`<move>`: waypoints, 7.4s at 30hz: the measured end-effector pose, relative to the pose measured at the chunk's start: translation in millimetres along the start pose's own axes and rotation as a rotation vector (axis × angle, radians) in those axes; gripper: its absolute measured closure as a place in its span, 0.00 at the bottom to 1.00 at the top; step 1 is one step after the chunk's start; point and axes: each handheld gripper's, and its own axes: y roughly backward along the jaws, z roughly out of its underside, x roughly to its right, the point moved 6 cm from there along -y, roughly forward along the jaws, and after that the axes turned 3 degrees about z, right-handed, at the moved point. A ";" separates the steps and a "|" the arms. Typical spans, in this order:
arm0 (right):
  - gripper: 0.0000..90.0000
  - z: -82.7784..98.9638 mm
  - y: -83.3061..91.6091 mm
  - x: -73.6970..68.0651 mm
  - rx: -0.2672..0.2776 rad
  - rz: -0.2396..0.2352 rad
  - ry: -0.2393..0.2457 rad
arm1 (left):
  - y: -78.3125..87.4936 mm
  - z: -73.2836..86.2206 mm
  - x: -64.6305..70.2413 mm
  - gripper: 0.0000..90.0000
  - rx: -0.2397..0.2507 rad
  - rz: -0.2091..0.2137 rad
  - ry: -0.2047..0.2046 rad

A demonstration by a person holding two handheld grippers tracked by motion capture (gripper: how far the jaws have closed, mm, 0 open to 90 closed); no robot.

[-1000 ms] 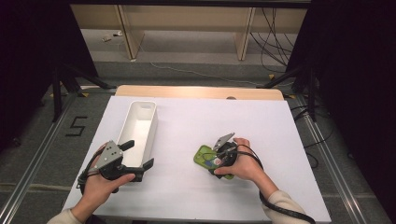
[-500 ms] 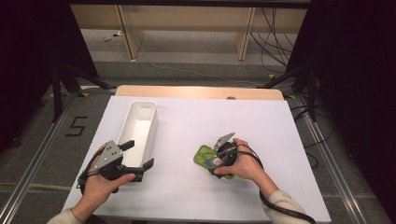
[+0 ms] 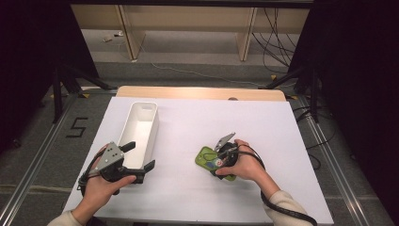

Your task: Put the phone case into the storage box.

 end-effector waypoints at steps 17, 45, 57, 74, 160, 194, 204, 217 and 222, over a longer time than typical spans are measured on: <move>0.18 0.2 1.5 1.4 -0.002 0.003 0.004 | 0.1 -0.1 0.3 0.04 0.001 0.000 0.000; 0.19 0.4 3.0 1.0 0.007 0.002 -0.029 | 0.3 -0.2 0.0 0.04 0.002 -0.001 0.003; 0.19 -3.4 12.2 3.2 0.057 0.013 -0.044 | 0.1 -0.2 0.3 0.04 0.002 0.000 0.003; 0.19 -11.1 33.5 6.0 0.230 0.061 -0.061 | 0.0 -0.1 0.8 0.05 0.001 0.001 0.004; 0.19 -22.4 79.3 -17.5 0.603 0.181 -0.134 | -138.5 -55.3 75.7 0.60 -0.020 0.235 0.212; 0.19 -8.5 80.2 -16.6 0.587 0.105 -0.149 | -117.9 -70.1 79.1 0.86 0.002 0.408 0.117; 0.20 15.0 74.6 -16.8 0.540 0.047 -0.162 | -103.8 -72.2 80.1 0.86 -0.006 0.486 0.081; 0.24 14.9 62.2 -30.0 0.505 -0.035 -0.107 | -88.7 -64.8 80.5 0.86 -0.037 0.553 0.077; 0.25 12.6 59.8 -33.9 0.505 -0.058 -0.097 | -87.7 -63.7 84.0 0.86 -0.043 0.575 0.067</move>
